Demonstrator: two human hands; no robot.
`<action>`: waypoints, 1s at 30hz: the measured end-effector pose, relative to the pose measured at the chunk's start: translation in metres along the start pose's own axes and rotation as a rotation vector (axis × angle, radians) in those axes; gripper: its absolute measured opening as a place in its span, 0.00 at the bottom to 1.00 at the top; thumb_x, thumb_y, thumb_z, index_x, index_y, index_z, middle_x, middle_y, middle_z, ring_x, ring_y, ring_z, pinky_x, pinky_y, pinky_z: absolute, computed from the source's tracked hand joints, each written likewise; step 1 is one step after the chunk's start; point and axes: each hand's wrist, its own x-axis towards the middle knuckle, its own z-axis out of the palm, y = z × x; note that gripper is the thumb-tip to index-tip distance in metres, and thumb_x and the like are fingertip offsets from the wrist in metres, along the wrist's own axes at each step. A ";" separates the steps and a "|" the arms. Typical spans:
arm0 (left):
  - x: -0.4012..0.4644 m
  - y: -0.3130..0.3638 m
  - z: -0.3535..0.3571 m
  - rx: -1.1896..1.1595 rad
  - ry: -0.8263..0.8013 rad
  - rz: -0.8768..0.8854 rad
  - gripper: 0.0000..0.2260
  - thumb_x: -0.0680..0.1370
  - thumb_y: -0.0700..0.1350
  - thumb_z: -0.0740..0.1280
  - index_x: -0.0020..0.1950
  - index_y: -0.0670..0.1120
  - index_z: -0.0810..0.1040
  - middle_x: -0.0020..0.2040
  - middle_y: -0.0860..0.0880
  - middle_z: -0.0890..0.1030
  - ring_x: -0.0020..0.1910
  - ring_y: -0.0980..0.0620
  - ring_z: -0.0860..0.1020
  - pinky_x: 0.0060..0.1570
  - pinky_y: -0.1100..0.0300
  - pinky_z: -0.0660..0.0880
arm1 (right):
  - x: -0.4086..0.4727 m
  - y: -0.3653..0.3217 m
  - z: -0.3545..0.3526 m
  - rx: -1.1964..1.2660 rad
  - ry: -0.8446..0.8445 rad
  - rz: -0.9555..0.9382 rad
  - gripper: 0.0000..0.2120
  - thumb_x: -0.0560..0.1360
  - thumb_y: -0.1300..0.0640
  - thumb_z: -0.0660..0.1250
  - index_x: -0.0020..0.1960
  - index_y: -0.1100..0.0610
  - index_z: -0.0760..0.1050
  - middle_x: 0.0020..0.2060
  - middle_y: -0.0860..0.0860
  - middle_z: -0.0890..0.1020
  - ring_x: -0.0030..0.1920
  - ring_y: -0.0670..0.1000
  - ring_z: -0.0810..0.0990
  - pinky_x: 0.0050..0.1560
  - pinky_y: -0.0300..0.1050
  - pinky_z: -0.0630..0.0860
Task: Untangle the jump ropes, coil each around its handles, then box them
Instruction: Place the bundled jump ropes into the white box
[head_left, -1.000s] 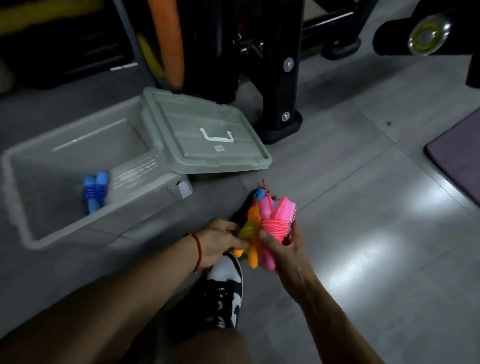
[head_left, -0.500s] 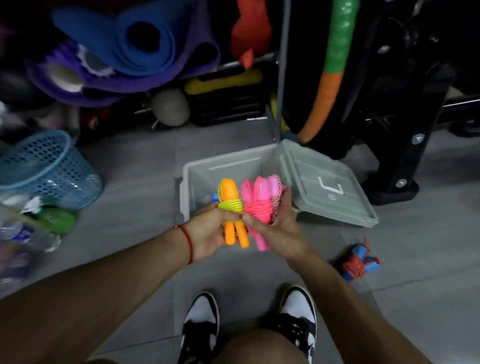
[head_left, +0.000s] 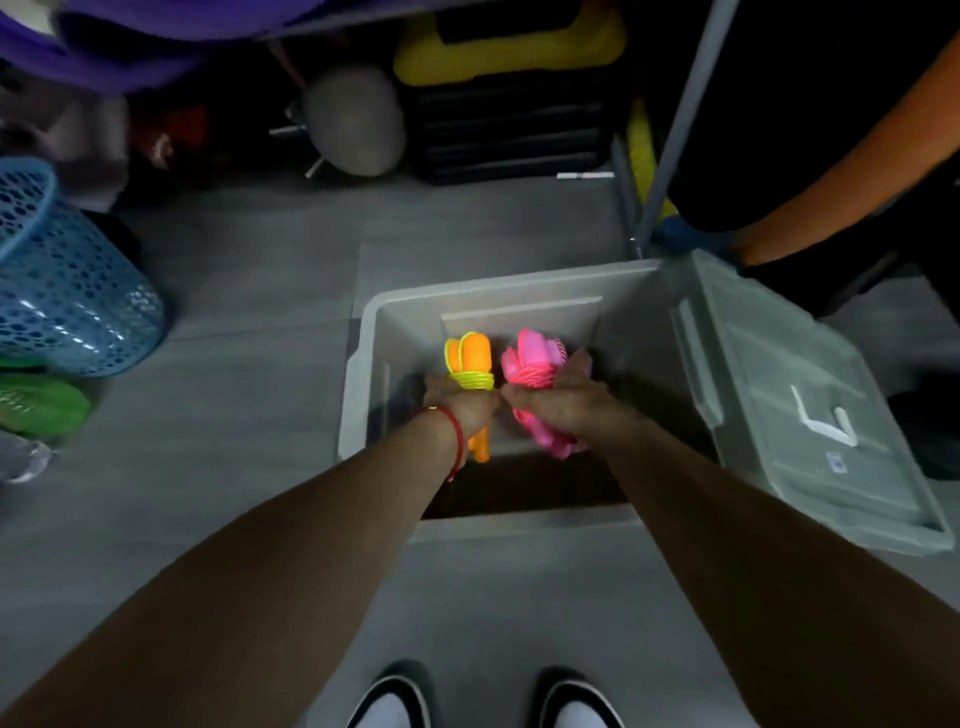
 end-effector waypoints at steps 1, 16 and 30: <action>0.012 -0.004 0.003 0.151 0.020 -0.024 0.28 0.74 0.49 0.71 0.69 0.37 0.72 0.66 0.36 0.77 0.57 0.40 0.82 0.46 0.47 0.79 | 0.012 0.004 0.006 -0.039 -0.004 -0.002 0.40 0.72 0.36 0.72 0.70 0.59 0.60 0.65 0.61 0.76 0.49 0.57 0.81 0.28 0.36 0.75; 0.021 -0.032 -0.008 0.377 0.115 0.394 0.35 0.69 0.56 0.76 0.73 0.55 0.65 0.61 0.43 0.79 0.61 0.41 0.78 0.59 0.51 0.75 | 0.057 0.025 0.033 -0.489 -0.091 -0.074 0.29 0.83 0.62 0.57 0.80 0.62 0.49 0.79 0.64 0.53 0.77 0.65 0.59 0.74 0.46 0.64; 0.006 -0.028 0.011 0.621 0.110 0.212 0.25 0.79 0.53 0.68 0.71 0.43 0.63 0.68 0.38 0.72 0.66 0.37 0.73 0.62 0.52 0.70 | 0.037 0.017 0.010 -0.650 -0.177 -0.124 0.27 0.71 0.61 0.71 0.67 0.55 0.66 0.65 0.64 0.72 0.62 0.64 0.76 0.45 0.48 0.77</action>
